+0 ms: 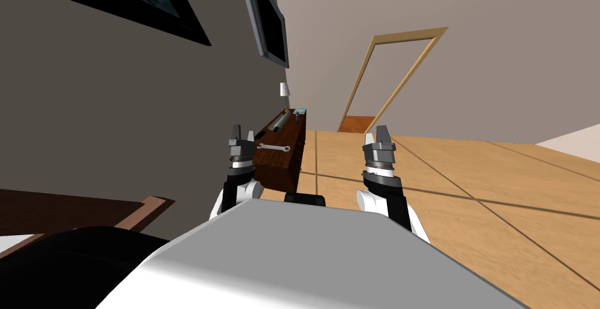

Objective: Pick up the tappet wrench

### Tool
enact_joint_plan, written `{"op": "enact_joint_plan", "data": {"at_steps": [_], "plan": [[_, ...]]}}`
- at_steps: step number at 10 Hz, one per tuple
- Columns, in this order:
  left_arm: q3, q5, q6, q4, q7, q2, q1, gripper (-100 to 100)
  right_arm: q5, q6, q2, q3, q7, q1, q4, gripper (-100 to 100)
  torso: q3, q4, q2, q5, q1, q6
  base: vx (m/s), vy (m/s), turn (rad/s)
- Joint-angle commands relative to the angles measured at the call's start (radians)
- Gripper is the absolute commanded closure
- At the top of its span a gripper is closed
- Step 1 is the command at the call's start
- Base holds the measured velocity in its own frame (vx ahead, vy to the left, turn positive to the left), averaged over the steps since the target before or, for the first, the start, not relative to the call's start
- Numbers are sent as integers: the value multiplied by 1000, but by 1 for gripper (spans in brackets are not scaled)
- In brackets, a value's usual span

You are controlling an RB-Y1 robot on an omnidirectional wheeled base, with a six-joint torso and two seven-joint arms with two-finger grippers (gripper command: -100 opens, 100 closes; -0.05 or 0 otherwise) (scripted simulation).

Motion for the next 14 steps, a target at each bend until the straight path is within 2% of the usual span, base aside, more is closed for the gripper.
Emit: {"op": "enact_joint_plan", "data": {"at_steps": [1, 5, 10, 11, 13, 14], "plan": [[7, 18, 14, 6, -17, 44, -4, -100, 0, 0, 0, 0, 0, 0, 0, 0, 0, 0, 0, 0, 0, 0, 5, -58, 7], [35, 82, 75, 25, -75, 140, -16, -100, 0, 0, 0, 0, 0, 0, 0, 0, 0, 0, 1, -2, -9, 0, -8, -124, 16], [100, 211, 220, 59, -180, 289, -27, -100, 0, 0, 0, 0, 0, 0, 0, 0, -1, 0, -2, -3, -12, 0, 21, -160, 22], [100, 211, 232, 59, -180, 292, -27, -100, 0, 0, 0, 0, 0, 0, 0, 0, -2, -1, -3, -3, -11, 0, 45, -102, 13], [133, 271, 297, 77, -226, 356, -29, -100, 0, 0, 0, 0, 0, 0, 0, 0, -2, -1, -4, -1, -6, 0, 65, -108, 12], [133, 271, 319, 77, -226, 356, -29, -100, 0, 0, 0, 0, 0, 0, 0, 0, -3, -1, -5, -2, -8, 0, 43, -101, 18]]}}
